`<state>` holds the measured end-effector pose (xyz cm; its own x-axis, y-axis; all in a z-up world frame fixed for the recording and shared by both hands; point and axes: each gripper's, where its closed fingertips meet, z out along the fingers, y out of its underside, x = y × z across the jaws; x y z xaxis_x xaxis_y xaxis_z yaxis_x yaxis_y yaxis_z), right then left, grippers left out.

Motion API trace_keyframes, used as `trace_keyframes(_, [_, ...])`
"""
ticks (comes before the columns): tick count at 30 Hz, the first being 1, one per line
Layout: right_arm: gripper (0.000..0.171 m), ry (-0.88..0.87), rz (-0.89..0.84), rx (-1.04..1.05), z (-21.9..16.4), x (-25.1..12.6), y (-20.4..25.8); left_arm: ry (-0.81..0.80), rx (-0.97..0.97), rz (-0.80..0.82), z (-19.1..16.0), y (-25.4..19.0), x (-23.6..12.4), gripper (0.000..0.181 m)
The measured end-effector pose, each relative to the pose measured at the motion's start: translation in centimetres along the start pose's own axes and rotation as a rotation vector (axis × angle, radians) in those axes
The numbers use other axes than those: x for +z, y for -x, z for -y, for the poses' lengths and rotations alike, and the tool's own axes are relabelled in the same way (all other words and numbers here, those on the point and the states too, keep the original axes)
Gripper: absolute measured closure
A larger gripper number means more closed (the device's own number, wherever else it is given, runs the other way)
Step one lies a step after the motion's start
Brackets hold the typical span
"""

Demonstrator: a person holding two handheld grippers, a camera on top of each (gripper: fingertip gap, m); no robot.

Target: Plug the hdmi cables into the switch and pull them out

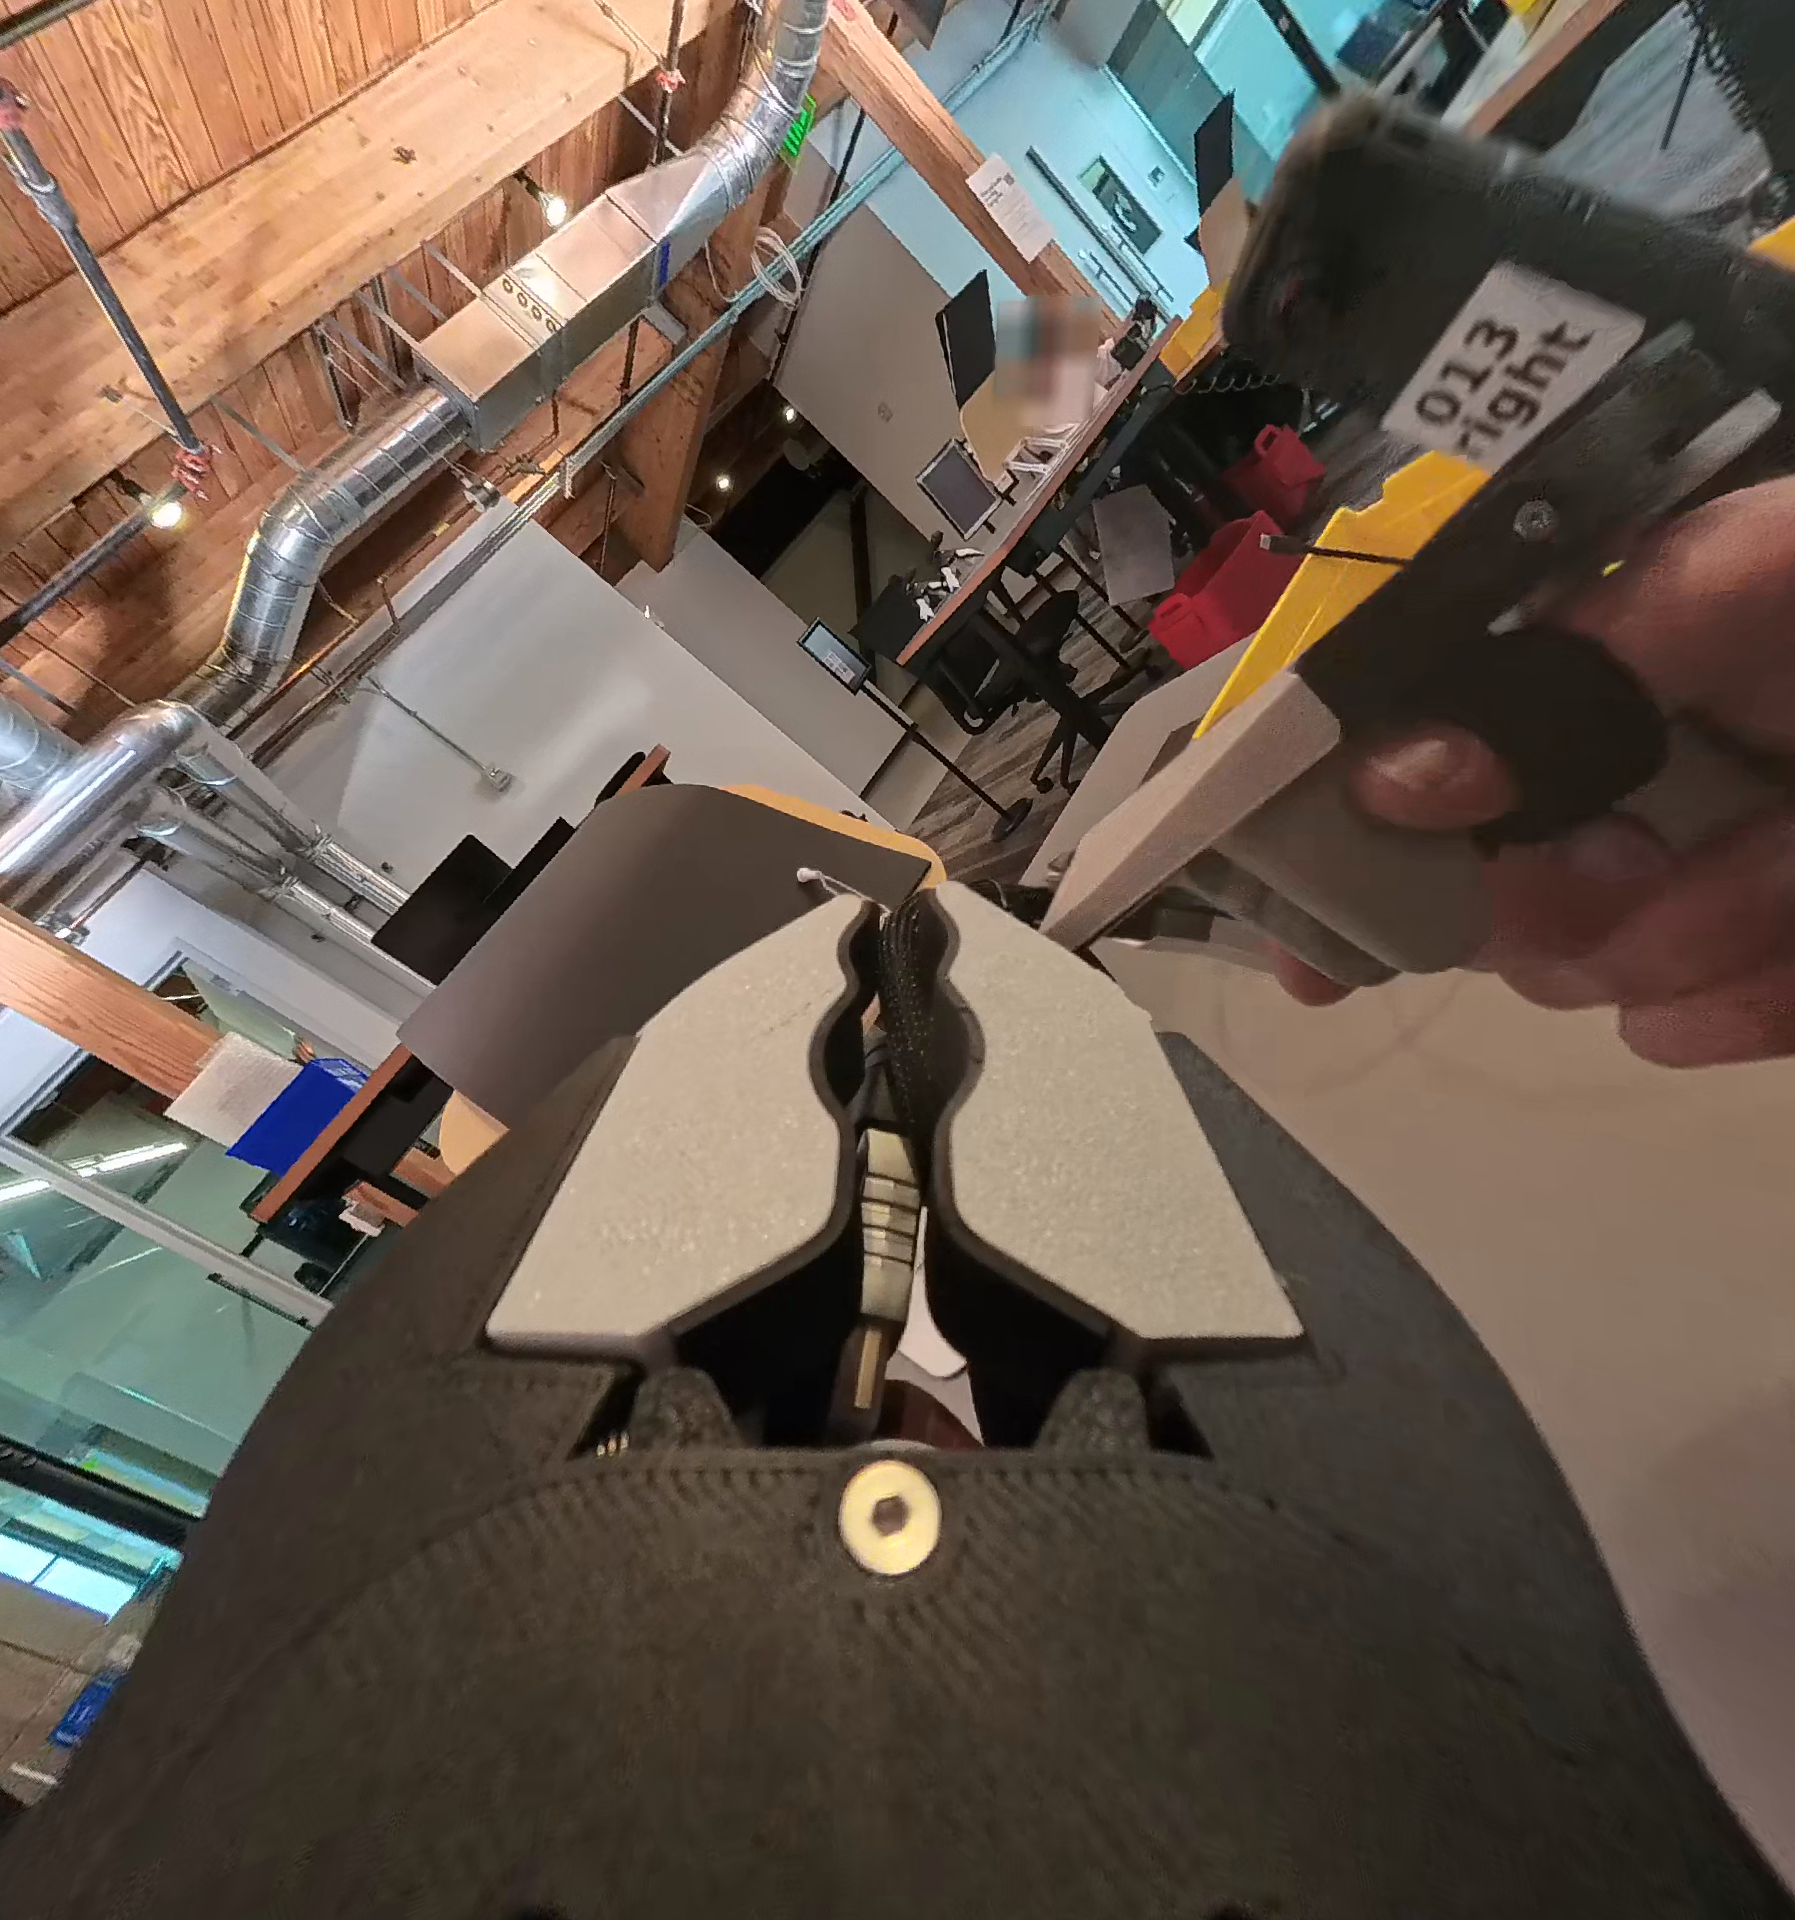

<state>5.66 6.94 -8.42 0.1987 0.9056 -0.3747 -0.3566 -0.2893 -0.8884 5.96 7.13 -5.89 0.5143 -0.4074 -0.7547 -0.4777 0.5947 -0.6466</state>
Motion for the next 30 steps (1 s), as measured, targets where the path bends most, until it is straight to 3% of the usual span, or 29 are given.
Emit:
trace_keyframes(3, [0.171, -0.032, 0.072, 0.111, 0.0, 0.0, 0.3, -0.011, 0.001, 0.003, 0.2, -0.1, -0.1, 0.175])
trace_keyframes(5, [0.171, -0.014, 0.015, 0.058, -0.4, 0.0, -0.3, 0.000, 0.002, 0.002, -0.1, -0.2, -0.1, 0.175])
trace_keyframes(8, [0.151, 0.077, -0.220, -0.264, -0.7, -0.3, -1.9, 0.019, 0.000, 0.012, -0.6, 0.1, 0.1, 0.176])
trace_keyframes(11, [0.156, 0.131, -0.381, -0.573, 0.2, -0.8, -1.9, 0.028, 0.002, 0.017, -0.7, 0.2, 0.1, 0.176])
trace_keyframes(16, [0.162, 0.217, -0.494, -0.810, -0.2, -0.3, -1.3, 0.035, 0.017, 0.019, -0.7, 0.0, 0.1, 0.176])
trace_keyframes(30, [0.171, 0.255, -0.600, -0.924, -0.6, -0.2, -2.2, 0.037, 0.021, 0.025, -0.6, 0.1, 0.1, 0.176])
